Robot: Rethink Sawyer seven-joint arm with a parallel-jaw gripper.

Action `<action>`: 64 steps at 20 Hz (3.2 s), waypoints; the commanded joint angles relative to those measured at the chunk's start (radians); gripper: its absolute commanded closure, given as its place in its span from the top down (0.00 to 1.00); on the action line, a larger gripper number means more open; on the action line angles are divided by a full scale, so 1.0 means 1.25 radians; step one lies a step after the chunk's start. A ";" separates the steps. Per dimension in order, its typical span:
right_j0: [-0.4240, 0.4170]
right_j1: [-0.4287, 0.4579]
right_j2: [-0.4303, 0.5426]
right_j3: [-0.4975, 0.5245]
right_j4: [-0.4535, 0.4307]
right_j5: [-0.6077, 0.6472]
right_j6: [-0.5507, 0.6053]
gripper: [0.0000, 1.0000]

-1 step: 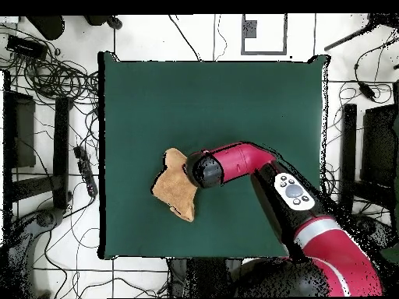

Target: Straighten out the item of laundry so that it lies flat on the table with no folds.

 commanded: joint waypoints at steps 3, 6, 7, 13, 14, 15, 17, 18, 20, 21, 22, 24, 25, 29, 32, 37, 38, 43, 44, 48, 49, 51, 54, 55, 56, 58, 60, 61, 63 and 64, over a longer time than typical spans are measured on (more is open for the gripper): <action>0.051 0.172 -0.002 0.056 -0.021 -0.015 -0.005 1.00; 0.024 0.222 0.015 0.027 -0.006 0.019 -0.062 1.00; 0.021 0.231 0.016 0.020 -0.003 0.027 -0.072 1.00; 0.019 0.261 0.009 -0.010 0.011 0.062 -0.117 1.00; 0.023 0.260 0.006 -0.012 0.011 0.065 -0.118 1.00; 0.026 0.260 0.002 -0.015 0.012 0.069 -0.118 1.00; 0.032 0.258 -0.003 -0.016 0.009 0.070 -0.118 0.00; 0.034 0.257 -0.004 -0.017 0.008 0.073 -0.119 0.00; 0.042 0.255 -0.010 -0.022 0.007 0.081 -0.115 0.00; 0.046 0.254 -0.012 -0.024 0.007 0.083 -0.113 0.00; 0.052 0.253 -0.017 -0.027 0.008 0.090 -0.110 0.00; 0.060 0.251 -0.023 -0.032 0.006 0.096 -0.103 0.00; 0.065 0.249 -0.027 -0.034 0.004 0.098 -0.098 0.00; 0.082 0.243 -0.038 -0.041 -0.004 0.102 -0.080 0.00; 0.101 0.233 -0.052 -0.045 -0.015 0.093 -0.057 0.00; 0.111 0.186 -0.066 -0.013 -0.031 0.027 -0.014 0.00; 0.107 0.169 -0.064 0.002 -0.032 0.013 -0.014 0.00; 0.113 0.119 -0.070 0.031 -0.038 -0.014 0.002 0.00; 0.130 0.108 -0.083 0.030 -0.046 -0.025 0.020 0.00; 0.165 0.069 -0.118 0.042 -0.064 -0.061 0.059 0.00; 0.168 0.057 -0.122 0.049 -0.065 -0.062 0.062 0.00; 0.172 0.036 -0.125 0.060 -0.060 -0.056 0.062 0.00; 0.179 0.007 -0.132 0.073 -0.058 -0.060 0.061 0.00; 0.184 0.000 -0.136 0.076 -0.060 -0.068 0.066 0.00; 0.185 -0.011 -0.137 0.082 -0.060 -0.076 0.069 0.00; 0.187 -0.027 -0.139 0.091 -0.059 -0.099 0.077 0.00; 0.184 -0.047 -0.136 0.106 -0.057 -0.122 0.080 0.00; 0.183 -0.054 -0.134 0.112 -0.054 -0.126 0.080 0.00; 0.189 -0.072 -0.137 0.118 -0.051 -0.129 0.084 0.00; 0.194 -0.082 -0.141 0.119 -0.050 -0.129 0.087 0.00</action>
